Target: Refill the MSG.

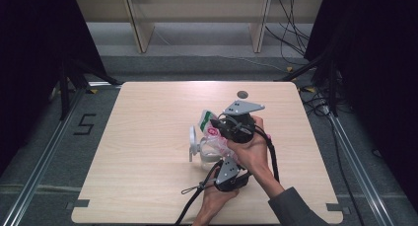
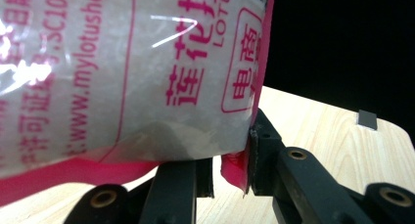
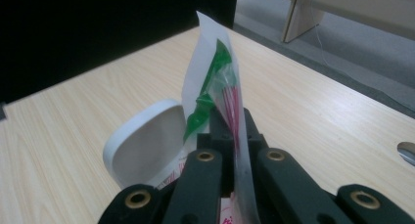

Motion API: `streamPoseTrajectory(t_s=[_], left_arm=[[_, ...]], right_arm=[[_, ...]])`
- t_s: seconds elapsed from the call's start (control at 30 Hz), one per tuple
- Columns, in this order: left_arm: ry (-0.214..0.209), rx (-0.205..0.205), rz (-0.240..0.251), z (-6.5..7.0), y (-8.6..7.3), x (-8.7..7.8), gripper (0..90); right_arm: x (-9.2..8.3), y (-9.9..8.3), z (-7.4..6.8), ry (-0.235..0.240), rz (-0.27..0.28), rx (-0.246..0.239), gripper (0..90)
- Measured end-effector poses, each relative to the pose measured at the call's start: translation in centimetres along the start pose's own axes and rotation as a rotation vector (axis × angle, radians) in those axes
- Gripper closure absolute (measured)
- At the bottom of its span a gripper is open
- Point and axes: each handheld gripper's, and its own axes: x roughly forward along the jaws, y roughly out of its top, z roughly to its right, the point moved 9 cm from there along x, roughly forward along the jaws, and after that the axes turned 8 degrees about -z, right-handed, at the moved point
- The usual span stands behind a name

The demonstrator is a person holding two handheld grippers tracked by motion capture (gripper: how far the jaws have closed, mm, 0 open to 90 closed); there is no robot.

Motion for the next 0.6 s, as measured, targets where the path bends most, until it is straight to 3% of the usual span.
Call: streamPoseTrajectory(t_s=[0.03, 0.07, 0.17, 0.27, 0.33, 0.47, 0.5, 0.57, 0.6], left_arm=[[0.009, -0.002, 0.002, -0.03, 0.01, -0.03, 75.8], [0.007, 0.002, -0.001, -0.07, 0.05, -0.08, 75.8], [0.002, -0.002, 0.001, -0.09, 0.07, -0.10, 75.9], [0.008, -0.003, 0.001, -0.11, 0.07, -0.20, 75.8], [0.014, -0.003, 0.004, -0.19, 0.10, -0.18, 75.9], [0.007, 0.001, 0.003, -0.11, 0.14, -0.21, 75.9], [0.011, -0.002, 0.003, -0.17, 0.19, -0.26, 75.9], [0.001, -0.010, 0.007, -0.02, 0.13, -0.18, 75.9], [0.000, -0.007, 0.003, 0.00, 0.08, -0.16, 75.9]], right_arm=[[0.03, -0.09, -0.05, 0.005, -0.016, -0.018, 90.0], [-0.06, -0.10, -0.19, 0.002, -0.016, 0.011, 90.0], [-0.21, 0.07, -0.02, 0.008, -0.004, 0.014, 90.0], [-0.07, 0.06, 0.00, -0.003, -0.009, -0.018, 90.0], [-0.22, 0.08, -0.09, 0.009, -0.004, 0.015, 90.0], [-0.11, 0.13, -0.16, 0.008, -0.002, -0.016, 90.0], [-0.26, 0.12, -0.23, 0.015, -0.002, 0.020, 90.0], [-0.24, 0.19, -0.15, 0.013, 0.007, 0.011, 90.0], [-0.25, 0.00, -0.20, 0.013, -0.014, 0.008, 90.0]])
